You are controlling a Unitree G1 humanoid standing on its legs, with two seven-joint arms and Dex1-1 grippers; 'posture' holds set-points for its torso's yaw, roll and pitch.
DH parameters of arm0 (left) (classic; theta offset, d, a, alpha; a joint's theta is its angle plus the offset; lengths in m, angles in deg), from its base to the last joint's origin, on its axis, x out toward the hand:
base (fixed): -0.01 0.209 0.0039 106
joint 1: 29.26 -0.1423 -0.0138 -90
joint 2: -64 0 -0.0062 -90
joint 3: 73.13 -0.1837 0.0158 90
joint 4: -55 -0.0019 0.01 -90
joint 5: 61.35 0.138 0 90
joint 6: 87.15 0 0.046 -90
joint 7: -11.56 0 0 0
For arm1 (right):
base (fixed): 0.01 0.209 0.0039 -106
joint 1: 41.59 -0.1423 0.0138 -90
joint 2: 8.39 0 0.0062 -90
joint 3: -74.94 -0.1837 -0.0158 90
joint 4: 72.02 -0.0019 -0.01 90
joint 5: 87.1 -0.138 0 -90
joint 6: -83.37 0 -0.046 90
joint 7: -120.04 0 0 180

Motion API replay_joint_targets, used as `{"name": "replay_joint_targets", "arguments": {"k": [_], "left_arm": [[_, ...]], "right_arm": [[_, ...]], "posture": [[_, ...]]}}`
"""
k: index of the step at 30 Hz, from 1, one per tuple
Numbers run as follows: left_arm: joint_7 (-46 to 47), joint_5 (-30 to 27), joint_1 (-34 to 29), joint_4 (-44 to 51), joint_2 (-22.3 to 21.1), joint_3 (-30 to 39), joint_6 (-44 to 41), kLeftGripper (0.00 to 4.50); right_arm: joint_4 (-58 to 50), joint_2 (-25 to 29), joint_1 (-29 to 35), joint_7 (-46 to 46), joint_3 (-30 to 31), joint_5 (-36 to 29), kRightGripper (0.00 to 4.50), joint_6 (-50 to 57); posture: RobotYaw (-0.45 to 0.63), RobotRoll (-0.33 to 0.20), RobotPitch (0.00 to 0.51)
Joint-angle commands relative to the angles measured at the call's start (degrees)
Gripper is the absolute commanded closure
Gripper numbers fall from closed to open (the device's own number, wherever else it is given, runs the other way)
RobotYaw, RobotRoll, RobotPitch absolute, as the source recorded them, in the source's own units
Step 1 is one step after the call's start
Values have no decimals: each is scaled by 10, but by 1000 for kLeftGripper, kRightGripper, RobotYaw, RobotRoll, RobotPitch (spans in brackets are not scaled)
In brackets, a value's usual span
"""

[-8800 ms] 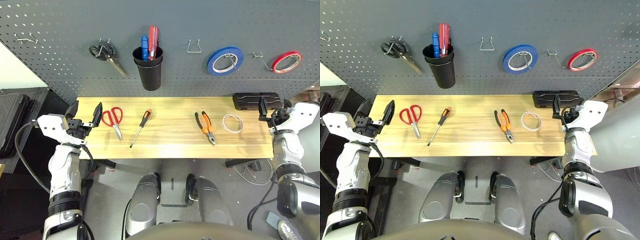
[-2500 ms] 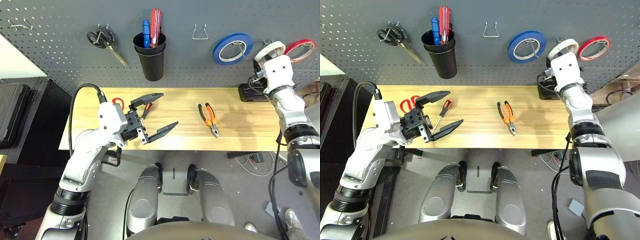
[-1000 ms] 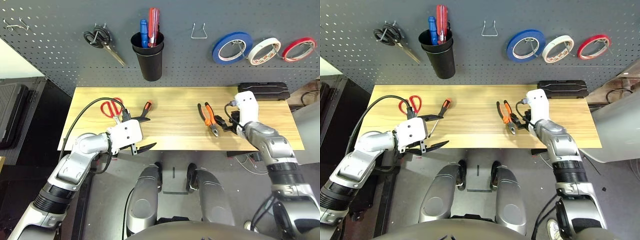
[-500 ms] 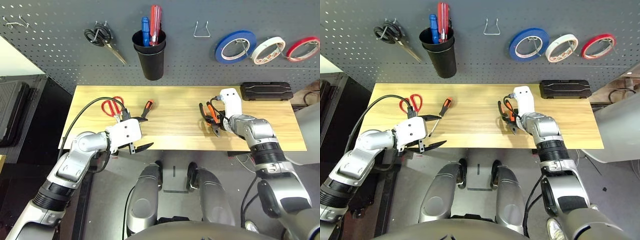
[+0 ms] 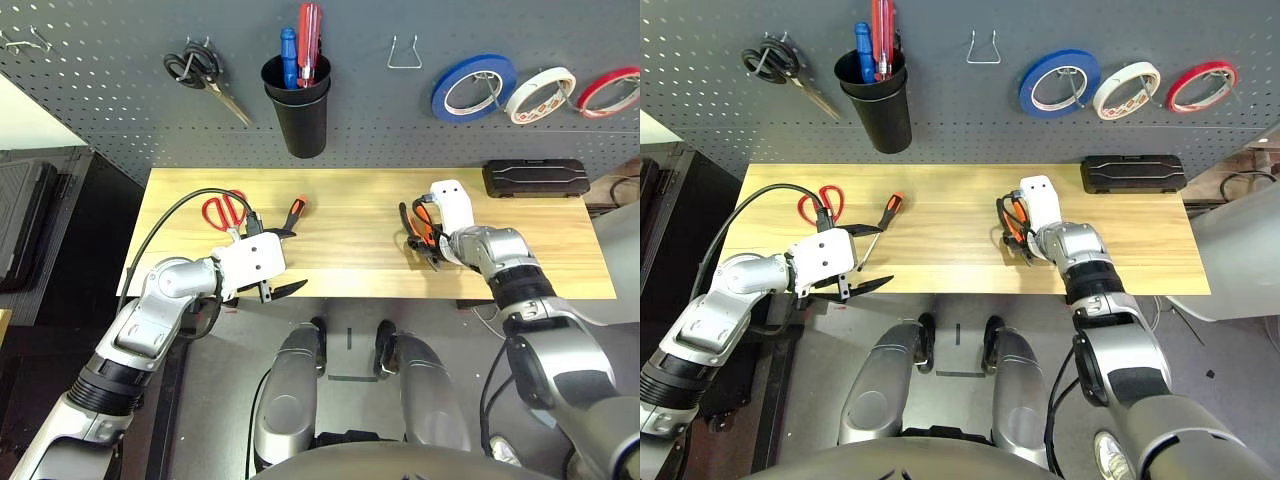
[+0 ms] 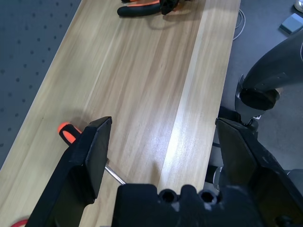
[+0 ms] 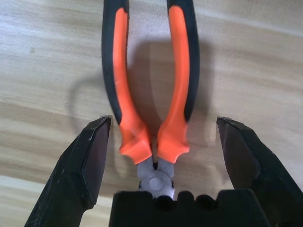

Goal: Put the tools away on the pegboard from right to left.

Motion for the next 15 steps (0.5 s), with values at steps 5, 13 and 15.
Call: {"name": "replay_joint_targets", "arguments": {"k": [5,13,15], "left_arm": [[2,11,-14,0,1,-9,-8,0],[3,13,-10,-5,3,-10,-7,0],[4,14,-8,-8,4,-10,-6,0]], "right_arm": [[45,-10,9,2,-2,9,959,-8],[26,-12,16,1,0,14,2091,-10],[9,-10,21,-3,1,14,2091,-13]], "posture": [[261,0,334],[258,0,329],[257,0,326]]}}
